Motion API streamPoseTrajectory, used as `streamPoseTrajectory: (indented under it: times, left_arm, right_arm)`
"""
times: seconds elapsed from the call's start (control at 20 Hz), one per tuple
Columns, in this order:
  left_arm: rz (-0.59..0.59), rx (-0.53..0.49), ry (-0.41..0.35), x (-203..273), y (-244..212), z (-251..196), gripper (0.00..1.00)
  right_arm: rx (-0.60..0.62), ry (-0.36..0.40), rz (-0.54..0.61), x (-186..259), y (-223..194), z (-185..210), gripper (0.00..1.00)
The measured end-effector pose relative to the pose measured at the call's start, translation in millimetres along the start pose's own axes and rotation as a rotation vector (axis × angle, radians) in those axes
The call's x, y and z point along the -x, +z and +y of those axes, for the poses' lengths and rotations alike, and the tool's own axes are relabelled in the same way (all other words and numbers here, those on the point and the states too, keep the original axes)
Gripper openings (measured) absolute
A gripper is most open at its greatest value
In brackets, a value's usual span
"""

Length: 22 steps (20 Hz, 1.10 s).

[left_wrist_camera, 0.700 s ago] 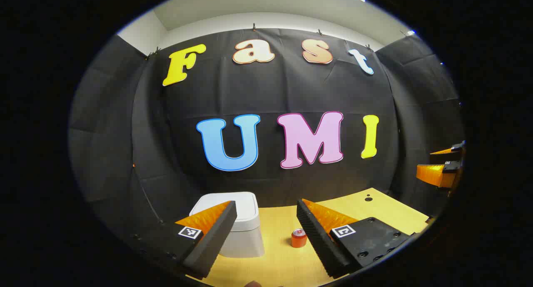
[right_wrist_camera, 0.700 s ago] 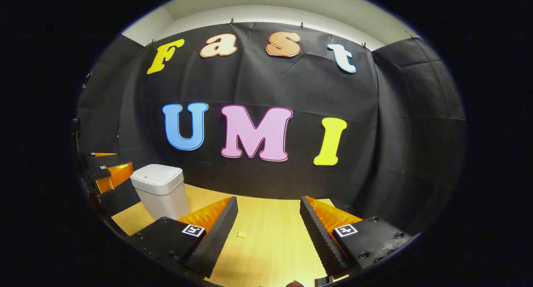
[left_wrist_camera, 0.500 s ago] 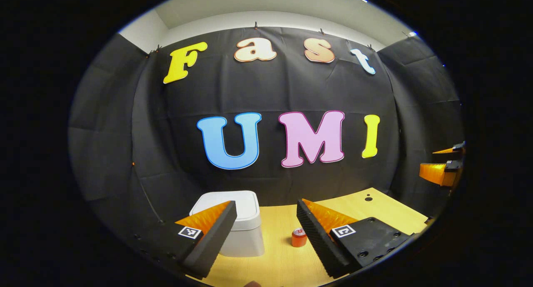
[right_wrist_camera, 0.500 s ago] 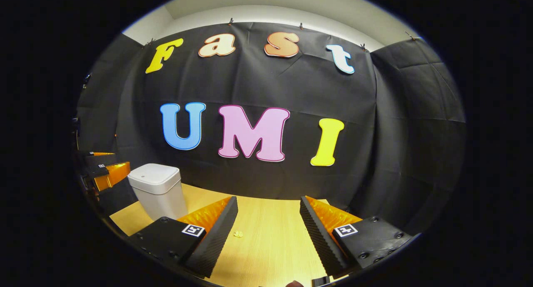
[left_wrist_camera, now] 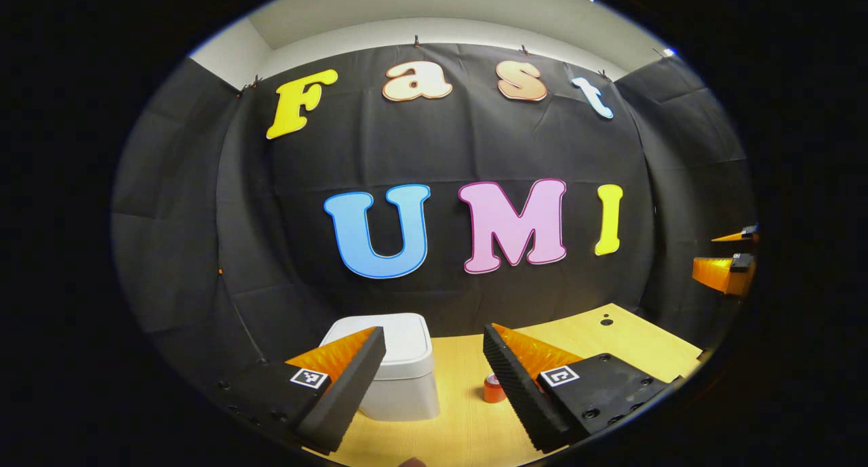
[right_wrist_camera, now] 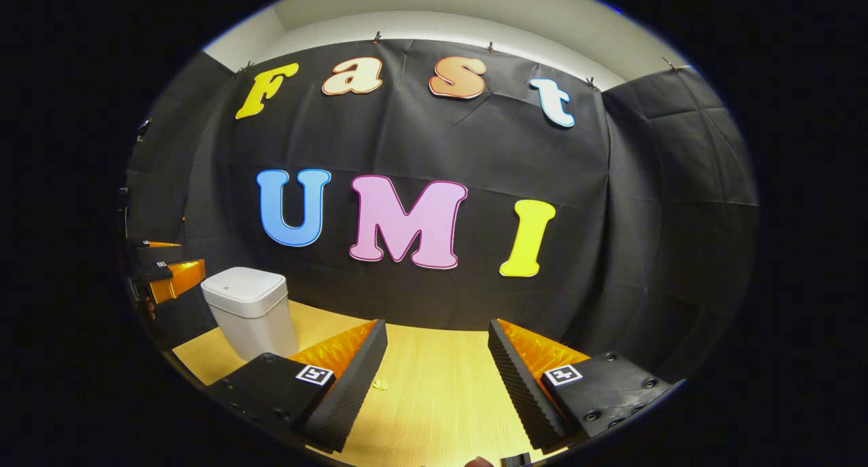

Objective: Press the lid of the desktop garbage bin to open it, pick up the crumpled paper on the desktop and throw it into the bin, then pick up the pop can on the desktop and drop it into the bin, and finally close the garbage bin lid.

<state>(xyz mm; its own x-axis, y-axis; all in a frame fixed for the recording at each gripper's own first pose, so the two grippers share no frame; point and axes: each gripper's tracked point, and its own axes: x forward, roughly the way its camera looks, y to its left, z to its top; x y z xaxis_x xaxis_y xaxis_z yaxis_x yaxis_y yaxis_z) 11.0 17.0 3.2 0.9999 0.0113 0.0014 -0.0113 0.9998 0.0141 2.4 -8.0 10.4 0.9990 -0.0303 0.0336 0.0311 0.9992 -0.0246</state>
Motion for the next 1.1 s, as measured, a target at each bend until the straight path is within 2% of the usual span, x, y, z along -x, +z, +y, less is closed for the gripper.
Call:
streamPoseTrajectory:
  times: [0.35,0.45,0.55,0.6,0.65,0.95,1.1]
  left_arm:
    - [0.000,-0.013,-0.014,-9,4,6,0.97]
    - [-0.012,-0.021,-0.003,-15,9,14,0.92]
    - [-0.012,-0.013,-0.007,-20,12,19,0.80]
    - [-0.011,-0.002,-0.016,-22,13,20,0.71]
    - [-0.006,0.010,-0.025,-25,13,22,0.70]
    - [-0.011,0.026,-0.024,-49,19,52,0.07]
    - [0.019,0.021,-0.017,-74,12,72,0.06]
  right_arm:
    - [0.003,0.002,0.007,-7,-1,1,0.96]
    - [0.001,0.001,0.006,-8,-1,1,0.96]
    - [0.003,-0.001,0.008,-8,-3,-1,0.96]
    - [0.004,-0.003,0.011,-8,-4,-2,0.96]
    - [0.003,-0.005,0.017,-9,-6,-3,0.96]
    - [-0.002,-0.018,0.016,-8,-5,-7,0.94]
    - [-0.002,-0.021,0.022,-7,-7,-7,0.94]
